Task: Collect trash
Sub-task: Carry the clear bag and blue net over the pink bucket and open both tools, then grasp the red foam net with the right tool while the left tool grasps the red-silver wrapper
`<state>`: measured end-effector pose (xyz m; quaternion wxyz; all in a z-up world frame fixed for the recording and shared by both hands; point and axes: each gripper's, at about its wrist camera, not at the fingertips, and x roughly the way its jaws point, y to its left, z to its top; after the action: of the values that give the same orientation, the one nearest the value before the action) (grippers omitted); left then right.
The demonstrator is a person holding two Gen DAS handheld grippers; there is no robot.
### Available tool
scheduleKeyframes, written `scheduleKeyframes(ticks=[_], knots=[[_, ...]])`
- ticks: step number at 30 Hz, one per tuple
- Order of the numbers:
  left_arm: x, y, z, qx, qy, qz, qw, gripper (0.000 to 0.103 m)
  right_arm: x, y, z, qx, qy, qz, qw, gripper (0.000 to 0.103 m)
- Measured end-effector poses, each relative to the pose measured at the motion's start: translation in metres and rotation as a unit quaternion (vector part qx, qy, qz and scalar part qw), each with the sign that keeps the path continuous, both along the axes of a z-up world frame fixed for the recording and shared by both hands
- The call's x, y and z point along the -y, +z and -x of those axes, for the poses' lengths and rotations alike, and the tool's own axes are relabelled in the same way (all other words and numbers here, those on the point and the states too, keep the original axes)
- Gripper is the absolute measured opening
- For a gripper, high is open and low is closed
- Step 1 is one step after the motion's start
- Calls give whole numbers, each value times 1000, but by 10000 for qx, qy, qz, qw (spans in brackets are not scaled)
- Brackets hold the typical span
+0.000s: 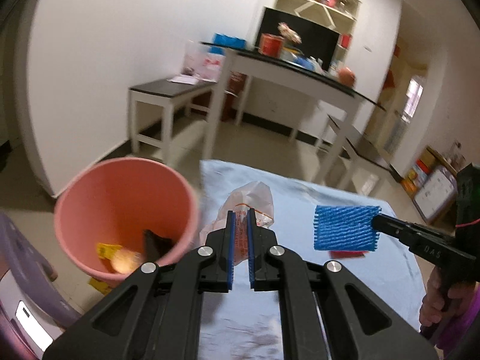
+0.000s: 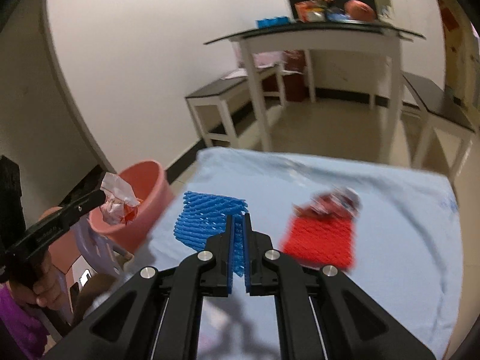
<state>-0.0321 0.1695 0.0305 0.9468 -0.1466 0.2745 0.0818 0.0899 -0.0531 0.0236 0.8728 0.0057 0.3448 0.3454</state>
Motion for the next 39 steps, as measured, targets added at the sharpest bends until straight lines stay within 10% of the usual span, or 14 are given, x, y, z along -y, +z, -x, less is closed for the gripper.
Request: scheduleKeyframes(ticks=[21, 39], knots=[[-103, -44, 10, -539, 817, 273, 9948, 7, -229, -8, -3, 259, 1223, 552, 9906, 5], [-104, -38, 16, -591, 887, 375, 9936, 25, -215, -12, 1, 79, 1242, 248, 9919, 33]])
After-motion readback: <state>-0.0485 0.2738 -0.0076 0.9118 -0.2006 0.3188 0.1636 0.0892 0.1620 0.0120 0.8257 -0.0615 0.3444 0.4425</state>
